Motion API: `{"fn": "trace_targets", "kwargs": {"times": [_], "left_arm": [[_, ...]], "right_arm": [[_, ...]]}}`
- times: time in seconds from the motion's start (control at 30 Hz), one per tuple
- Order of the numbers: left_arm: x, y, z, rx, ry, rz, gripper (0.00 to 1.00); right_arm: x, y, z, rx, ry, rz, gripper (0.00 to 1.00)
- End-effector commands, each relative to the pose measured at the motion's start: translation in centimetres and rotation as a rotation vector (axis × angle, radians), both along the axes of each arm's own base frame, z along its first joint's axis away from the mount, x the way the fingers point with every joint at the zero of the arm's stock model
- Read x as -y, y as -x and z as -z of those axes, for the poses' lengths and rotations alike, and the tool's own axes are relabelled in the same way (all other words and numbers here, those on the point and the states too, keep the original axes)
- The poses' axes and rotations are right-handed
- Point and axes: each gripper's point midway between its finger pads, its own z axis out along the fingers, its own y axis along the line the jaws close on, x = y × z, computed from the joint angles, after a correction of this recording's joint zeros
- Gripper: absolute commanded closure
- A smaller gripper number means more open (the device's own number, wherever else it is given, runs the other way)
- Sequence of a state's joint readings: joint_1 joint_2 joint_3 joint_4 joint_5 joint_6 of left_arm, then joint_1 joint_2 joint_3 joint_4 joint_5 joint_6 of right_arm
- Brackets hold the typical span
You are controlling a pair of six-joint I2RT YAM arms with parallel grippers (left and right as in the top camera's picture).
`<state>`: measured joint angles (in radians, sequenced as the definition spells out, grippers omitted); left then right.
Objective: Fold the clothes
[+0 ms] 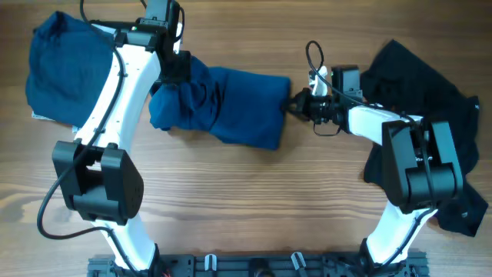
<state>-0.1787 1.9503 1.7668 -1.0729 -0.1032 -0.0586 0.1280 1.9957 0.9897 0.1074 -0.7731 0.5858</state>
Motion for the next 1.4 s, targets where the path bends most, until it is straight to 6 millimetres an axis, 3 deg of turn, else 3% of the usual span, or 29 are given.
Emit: {"fn": "trace_targets", "kwargs": {"times": [0.0, 0.13, 0.4, 0.7, 0.97, 1.17, 1.37], "left_arm": [[0.4, -0.5, -2.9, 0.075, 0.033, -0.003, 0.96], [0.4, -0.6, -2.9, 0.078, 0.034, -0.003, 0.96], [0.8, -0.9, -3.0, 0.091, 0.06, -0.014, 0.96], [1.9, -1.4, -3.3, 0.112, 0.118, 0.008, 0.96], [3.3, -1.8, -4.1, 0.153, 0.125, 0.044, 0.96], [7.2, -1.4, -5.3, 0.195, 0.128, 0.159, 0.96], [15.3, 1.4, -6.4, 0.226, 0.15, 0.355, 0.96]], "right_arm": [[-0.8, 0.1, -1.6, -0.023, -0.119, -0.026, 0.95], [-0.8, 0.1, -2.4, -0.005, -0.16, -0.049, 0.96], [-0.1, 2.0, 1.4, -0.108, 0.0, -0.028, 0.96], [-1.1, 2.4, 2.5, -0.112, 0.058, -0.035, 0.96], [-0.5, 3.9, 7.3, -0.25, 0.064, -0.012, 0.96], [-0.3, 3.8, 7.6, -0.255, 0.064, -0.005, 0.96], [-0.3, 3.8, 7.6, -0.255, 0.064, -0.006, 0.96]]}}
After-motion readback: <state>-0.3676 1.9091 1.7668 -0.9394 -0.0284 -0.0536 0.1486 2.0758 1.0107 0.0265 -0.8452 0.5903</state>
